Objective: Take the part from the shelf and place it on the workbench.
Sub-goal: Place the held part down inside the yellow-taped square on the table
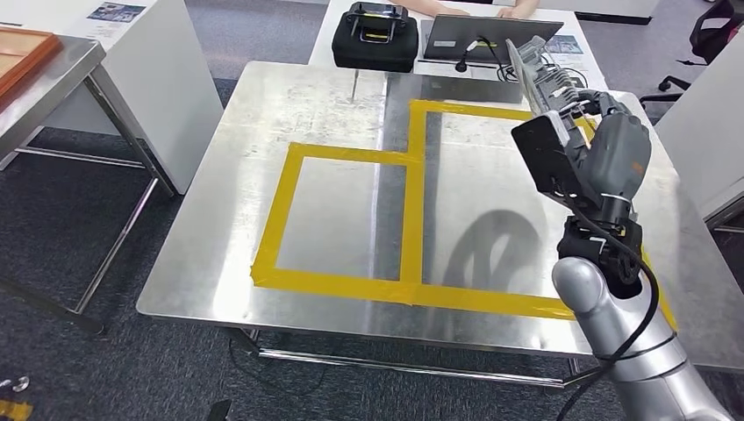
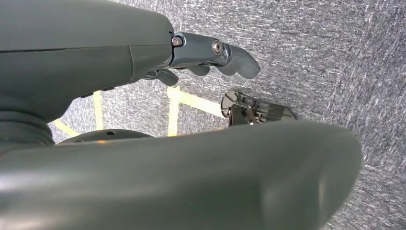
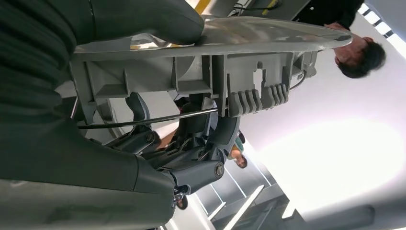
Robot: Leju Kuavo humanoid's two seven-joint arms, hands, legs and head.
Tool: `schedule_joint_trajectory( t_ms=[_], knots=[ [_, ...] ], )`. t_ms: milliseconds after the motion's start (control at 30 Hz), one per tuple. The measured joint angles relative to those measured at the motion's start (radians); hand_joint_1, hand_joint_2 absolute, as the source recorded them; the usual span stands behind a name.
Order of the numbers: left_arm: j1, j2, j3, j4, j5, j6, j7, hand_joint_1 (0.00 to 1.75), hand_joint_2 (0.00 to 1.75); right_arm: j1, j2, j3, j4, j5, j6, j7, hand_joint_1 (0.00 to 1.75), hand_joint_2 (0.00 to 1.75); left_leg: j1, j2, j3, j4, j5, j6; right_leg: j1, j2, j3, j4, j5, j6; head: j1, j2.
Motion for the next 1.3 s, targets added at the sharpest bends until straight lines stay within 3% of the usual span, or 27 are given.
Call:
schedule_joint_trajectory(
  t_ms=[233, 600, 1000, 1300],
  knots=[
    [-0.010, -0.006, -0.010, -0.001, -0.017, -0.008, 0.016, 0.00, 0.00, -0.025, 0.039, 0.058, 0.123, 0.189, 0.092, -0.005, 1.75, 1.75, 0.000, 0.000, 0.002, -0.003, 0.000, 0.000, 0.000, 0.000, 0.000, 0.000, 0.000, -0.001, -0.002, 0.000],
    [-0.015, -0.017, -0.020, -0.003, -0.029, -0.015, 0.023, 0.00, 0.00, -0.011, 0.122, 0.164, 0.397, 0.290, 0.150, -0.029, 1.75, 1.75, 0.000, -0.001, 0.004, -0.004, 0.000, 0.000, 0.000, 0.000, 0.001, 0.000, -0.002, -0.002, -0.004, 0.000],
    [-0.020, -0.019, -0.029, -0.003, -0.039, -0.022, 0.027, 0.00, 0.00, 0.036, 0.188, 0.215, 0.648, 0.197, 0.236, -0.075, 1.75, 1.75, 0.000, 0.000, 0.004, -0.004, 0.000, 0.000, 0.000, 0.000, 0.001, 0.000, -0.002, -0.003, -0.005, 0.000],
    [-0.020, -0.019, -0.029, -0.003, -0.038, -0.023, 0.027, 0.00, 0.00, 0.015, 0.203, 0.221, 0.755, 0.100, 0.295, -0.086, 1.75, 1.75, 0.000, 0.001, 0.017, -0.005, -0.002, -0.002, 0.000, 0.000, 0.011, -0.001, -0.007, -0.005, -0.006, 0.000]
  ],
)
